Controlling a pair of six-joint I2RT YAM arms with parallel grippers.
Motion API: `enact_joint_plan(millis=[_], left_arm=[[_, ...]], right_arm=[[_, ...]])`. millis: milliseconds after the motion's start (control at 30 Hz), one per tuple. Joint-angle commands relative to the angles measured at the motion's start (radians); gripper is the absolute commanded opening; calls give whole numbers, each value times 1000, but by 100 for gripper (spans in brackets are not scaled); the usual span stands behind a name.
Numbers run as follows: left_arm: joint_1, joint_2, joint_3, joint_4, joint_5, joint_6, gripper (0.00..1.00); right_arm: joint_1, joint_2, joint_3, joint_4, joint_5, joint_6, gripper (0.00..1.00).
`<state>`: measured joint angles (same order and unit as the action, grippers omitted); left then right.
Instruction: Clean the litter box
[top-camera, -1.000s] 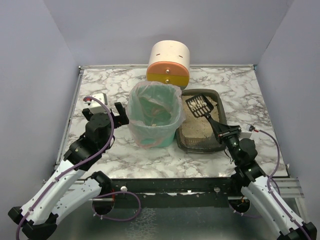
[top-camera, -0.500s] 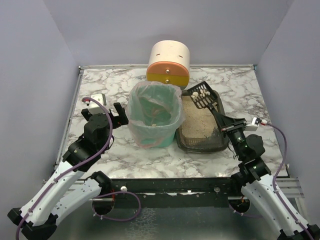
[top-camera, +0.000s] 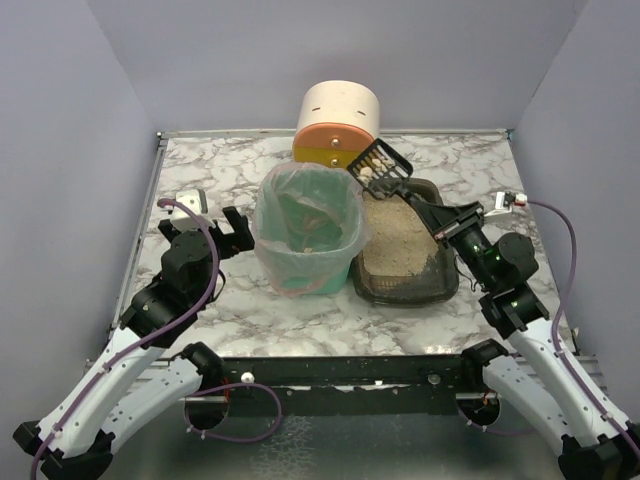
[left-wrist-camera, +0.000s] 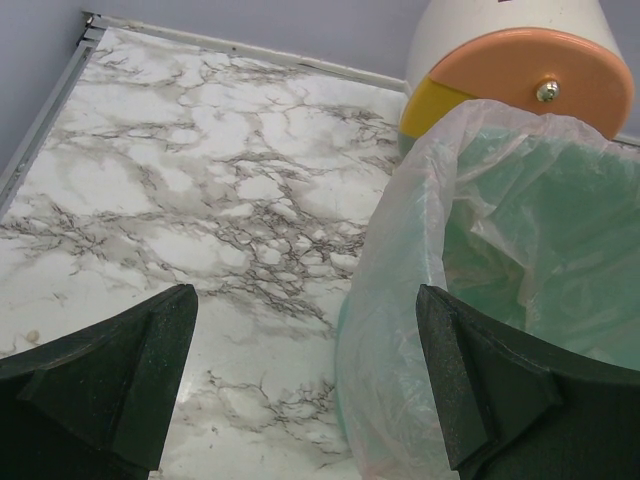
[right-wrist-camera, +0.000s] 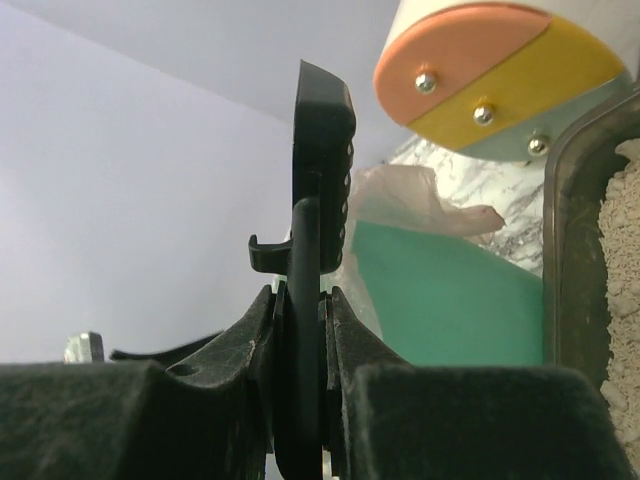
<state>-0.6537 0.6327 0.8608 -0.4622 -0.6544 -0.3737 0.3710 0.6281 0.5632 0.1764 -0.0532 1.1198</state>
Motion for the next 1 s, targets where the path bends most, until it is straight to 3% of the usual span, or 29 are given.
enact_joint_plan(millis=[0,267,667,967], left_arm=[[6,-14,-9,5,19,-1,99],[6,-17,-9,5,19,-1,99],[6,-7,-9,6,19,-1,99],[7,0,-9,5,19,1,99]], right_arm=[[-4,93,115,3,-195,-103,1],[-1,252,342,-237,-321,-315,1],[59,402,663,-566,-281,-653,1],[339,532,887,-775,97,-875,1]])
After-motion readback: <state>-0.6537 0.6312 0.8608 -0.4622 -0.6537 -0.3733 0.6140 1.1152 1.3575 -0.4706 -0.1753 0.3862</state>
